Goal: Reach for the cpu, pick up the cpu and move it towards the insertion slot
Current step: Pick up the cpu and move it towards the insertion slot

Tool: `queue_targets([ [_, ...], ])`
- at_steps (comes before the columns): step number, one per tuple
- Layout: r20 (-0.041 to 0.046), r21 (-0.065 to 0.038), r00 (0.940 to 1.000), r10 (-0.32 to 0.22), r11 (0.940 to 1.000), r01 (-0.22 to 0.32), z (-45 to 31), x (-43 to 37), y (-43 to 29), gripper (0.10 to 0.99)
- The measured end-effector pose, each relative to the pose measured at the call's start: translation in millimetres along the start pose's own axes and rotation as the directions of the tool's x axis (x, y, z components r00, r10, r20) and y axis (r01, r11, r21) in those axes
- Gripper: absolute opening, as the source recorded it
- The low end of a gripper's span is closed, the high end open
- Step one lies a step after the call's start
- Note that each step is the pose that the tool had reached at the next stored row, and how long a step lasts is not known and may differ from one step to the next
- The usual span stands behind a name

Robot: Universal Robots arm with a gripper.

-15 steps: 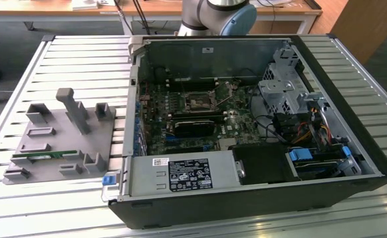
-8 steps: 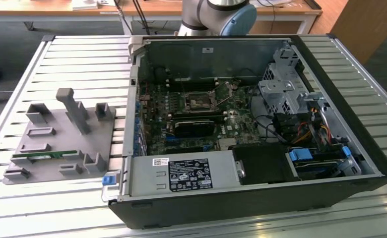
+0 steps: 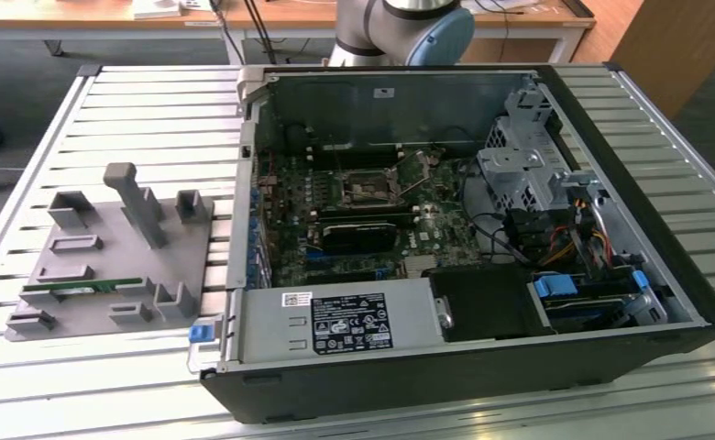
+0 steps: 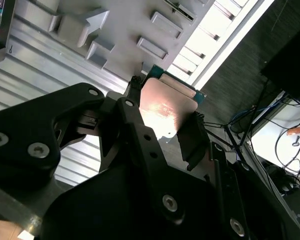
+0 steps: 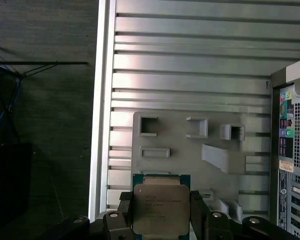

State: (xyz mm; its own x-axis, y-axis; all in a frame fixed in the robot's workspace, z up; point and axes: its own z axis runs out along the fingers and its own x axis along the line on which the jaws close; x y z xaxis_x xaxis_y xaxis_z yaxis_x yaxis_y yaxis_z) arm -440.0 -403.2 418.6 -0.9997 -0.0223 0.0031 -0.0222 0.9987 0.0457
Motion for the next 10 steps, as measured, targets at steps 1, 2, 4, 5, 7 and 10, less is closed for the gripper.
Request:
queue_targets([
  [1,0.0001,0.000,1.0000,0.000,1.0000,0.000,-0.8,0.0,0.1,0.541],
  [2,0.0000,0.000,1.0000,0.000,1.0000,0.000,-1.2,-0.2,0.2,0.541],
  [4,-0.0001,0.000,1.0000,0.000,1.0000,0.000,-1.7,-1.7,0.2,0.541],
  [5,-0.0001,0.000,1.0000,0.000,1.0000,0.000,-1.8,-2.9,0.1,0.541],
  [7,-0.0001,0.000,1.0000,0.000,1.0000,0.000,-1.8,-5.7,0.1,0.541],
  [10,-0.0001,0.000,1.0000,0.000,1.0000,0.000,-1.8,-10.7,-0.1,0.541],
])
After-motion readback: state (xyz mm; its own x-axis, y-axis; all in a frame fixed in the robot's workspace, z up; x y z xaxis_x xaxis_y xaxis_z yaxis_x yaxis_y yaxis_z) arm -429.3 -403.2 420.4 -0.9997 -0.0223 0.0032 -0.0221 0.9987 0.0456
